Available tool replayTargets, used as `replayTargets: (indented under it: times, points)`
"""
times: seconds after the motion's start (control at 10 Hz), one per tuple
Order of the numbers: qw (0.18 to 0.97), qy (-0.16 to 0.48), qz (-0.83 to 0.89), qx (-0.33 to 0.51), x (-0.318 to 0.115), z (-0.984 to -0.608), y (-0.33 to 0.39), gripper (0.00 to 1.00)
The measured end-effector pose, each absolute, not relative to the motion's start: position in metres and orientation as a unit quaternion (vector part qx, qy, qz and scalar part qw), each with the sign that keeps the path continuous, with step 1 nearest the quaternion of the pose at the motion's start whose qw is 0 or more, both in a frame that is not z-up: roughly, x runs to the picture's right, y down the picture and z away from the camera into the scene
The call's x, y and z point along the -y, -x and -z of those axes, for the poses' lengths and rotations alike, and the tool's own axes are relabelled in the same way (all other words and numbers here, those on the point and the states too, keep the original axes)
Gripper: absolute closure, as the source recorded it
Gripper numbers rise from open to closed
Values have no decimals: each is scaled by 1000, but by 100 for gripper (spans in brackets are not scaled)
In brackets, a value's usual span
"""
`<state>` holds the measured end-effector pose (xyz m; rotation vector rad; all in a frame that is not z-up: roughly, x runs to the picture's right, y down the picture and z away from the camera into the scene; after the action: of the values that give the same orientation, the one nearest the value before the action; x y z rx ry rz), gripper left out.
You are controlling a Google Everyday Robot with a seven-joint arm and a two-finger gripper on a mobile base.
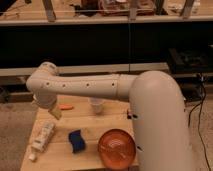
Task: Stand the bottle upright
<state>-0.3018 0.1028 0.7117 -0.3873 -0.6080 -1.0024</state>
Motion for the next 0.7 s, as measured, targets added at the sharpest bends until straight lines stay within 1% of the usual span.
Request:
replayTargets:
  times: [0.3,0.7]
  points:
    - [808,193,484,275,-136,-718,315,20]
    - [778,216,514,289,-161,-733,323,20]
